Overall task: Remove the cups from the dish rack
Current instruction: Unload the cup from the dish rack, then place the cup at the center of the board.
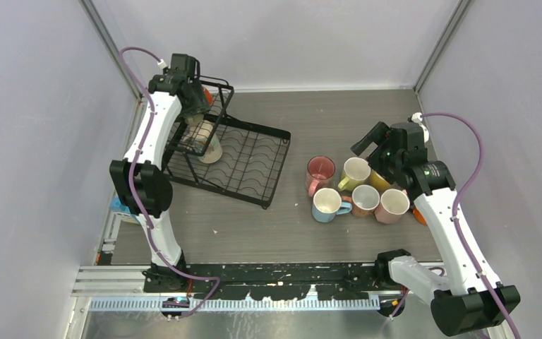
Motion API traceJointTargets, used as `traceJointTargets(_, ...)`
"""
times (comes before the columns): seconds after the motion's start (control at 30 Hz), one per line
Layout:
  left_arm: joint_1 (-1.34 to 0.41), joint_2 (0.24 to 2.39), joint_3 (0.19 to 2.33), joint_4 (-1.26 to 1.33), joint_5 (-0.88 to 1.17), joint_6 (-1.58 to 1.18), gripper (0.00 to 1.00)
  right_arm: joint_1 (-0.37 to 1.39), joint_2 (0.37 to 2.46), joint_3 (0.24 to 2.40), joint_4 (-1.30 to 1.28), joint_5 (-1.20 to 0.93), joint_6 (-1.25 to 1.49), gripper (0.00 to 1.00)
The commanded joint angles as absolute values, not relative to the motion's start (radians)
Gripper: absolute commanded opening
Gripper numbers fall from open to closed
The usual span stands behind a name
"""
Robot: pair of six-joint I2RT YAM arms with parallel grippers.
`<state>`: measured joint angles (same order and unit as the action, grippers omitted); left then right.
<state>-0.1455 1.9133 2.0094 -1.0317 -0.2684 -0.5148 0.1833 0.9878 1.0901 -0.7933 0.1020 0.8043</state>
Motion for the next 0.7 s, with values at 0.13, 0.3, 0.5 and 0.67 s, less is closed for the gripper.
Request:
traceJointTargets(0.13,-0.141,1.856,2.076,-1.022,-0.267,-0.488,0.37,0.198,0.967,1.106,-0.763,0.12,0.806,1.0)
traceJointTargets(0.3,-0.143,1.861,2.143,-1.048,-0.257,-0.473,0.17,0.2,0.973,1.117,-0.767,0.118,0.801,1.0)
traceJointTargets(0.5,-0.143,1.852,2.18,-1.056,-0.243,-0.469,0.04,0.205,0.976,1.119,-0.758,0.106,0.799,1.0)
traceJointTargets(0.67,-0.143,1.831,2.211,-1.059,-0.187,-0.487,0.0,0.216,0.968,1.127,-0.729,0.071,0.795,1.0)
